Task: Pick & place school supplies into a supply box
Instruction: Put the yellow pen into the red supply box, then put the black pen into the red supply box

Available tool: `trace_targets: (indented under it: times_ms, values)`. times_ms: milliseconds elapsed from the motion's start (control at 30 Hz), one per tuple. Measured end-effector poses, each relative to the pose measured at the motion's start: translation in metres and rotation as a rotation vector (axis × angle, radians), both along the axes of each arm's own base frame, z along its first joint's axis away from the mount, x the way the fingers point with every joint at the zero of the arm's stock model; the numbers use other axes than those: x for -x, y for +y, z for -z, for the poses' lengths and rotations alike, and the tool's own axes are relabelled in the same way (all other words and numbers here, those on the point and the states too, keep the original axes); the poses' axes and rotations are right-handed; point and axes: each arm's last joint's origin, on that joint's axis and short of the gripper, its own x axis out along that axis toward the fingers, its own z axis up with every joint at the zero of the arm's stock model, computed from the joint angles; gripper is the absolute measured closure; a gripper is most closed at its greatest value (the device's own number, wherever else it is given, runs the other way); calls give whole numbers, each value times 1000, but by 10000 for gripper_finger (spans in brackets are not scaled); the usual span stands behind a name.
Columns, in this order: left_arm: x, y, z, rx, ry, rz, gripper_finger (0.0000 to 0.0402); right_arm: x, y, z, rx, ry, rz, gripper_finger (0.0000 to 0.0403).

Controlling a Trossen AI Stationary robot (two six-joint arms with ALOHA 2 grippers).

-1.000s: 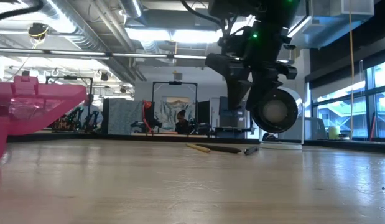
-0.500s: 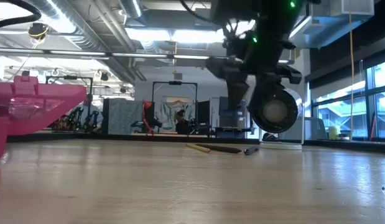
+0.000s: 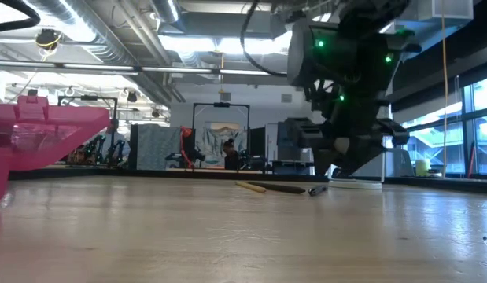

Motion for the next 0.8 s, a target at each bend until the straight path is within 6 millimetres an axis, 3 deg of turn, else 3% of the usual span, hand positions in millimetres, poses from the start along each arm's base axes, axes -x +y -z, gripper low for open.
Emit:
trace_targets:
  times_ms: [367,800]
  values:
    - [0,0,0,-6,-8,-2,352,-3,-17,4,30,-49,52,180]
    - [0,0,0,-1,-4,-1,279,-6,-24,5,-44,-68,75,180]
